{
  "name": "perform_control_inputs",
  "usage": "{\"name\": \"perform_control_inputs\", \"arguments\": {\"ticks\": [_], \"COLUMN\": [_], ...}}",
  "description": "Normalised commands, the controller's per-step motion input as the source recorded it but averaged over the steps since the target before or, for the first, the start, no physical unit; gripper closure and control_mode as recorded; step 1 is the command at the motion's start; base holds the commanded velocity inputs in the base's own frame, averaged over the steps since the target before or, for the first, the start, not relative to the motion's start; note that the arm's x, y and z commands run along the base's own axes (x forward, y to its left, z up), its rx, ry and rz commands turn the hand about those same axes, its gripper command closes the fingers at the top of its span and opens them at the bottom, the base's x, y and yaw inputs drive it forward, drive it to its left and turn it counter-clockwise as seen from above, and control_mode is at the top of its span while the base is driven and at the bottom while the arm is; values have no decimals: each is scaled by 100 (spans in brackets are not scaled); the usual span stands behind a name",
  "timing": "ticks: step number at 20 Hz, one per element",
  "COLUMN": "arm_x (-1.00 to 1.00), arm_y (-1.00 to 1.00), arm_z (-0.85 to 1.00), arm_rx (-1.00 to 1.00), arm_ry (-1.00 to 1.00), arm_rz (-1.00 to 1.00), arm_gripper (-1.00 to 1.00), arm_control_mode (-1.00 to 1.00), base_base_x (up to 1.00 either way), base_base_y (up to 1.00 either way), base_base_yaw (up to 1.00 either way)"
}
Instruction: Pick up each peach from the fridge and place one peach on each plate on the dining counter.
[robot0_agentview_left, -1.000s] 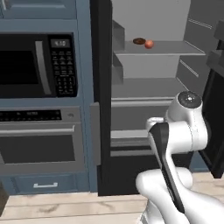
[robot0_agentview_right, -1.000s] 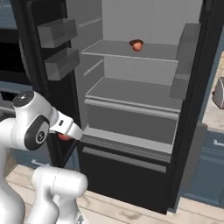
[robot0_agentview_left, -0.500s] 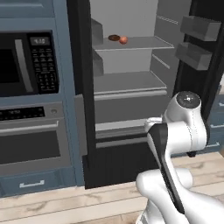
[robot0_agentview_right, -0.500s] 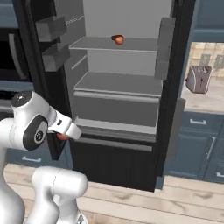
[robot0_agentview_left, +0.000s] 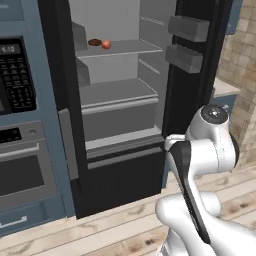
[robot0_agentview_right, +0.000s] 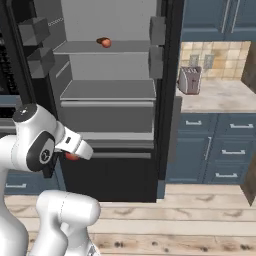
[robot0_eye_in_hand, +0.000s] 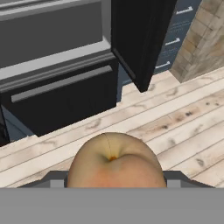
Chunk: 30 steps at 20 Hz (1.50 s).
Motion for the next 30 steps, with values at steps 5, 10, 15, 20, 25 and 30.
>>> {"name": "perform_control_inputs", "arguments": {"ticks": [5,10,15,20,25,30], "arm_x": [0,0,0,0,0,0], "arm_y": [0,0,0,0,0,0], "arm_z": [0,0,0,0,0,0], "arm_rx": [0,0,0,0,0,0], "arm_ry": [0,0,0,0,0,0], "arm_rz": [0,0,0,0,0,0], "arm_gripper": [100,100,100,100,100,100], "arm_control_mode": [100,100,100,100,100,100], "base_base_x": [-57,-55,-52,-54,-52,-40], "base_base_y": [31,36,42,45,38,7], "base_base_yaw": [-32,-32,-31,-30,-29,-24]}}
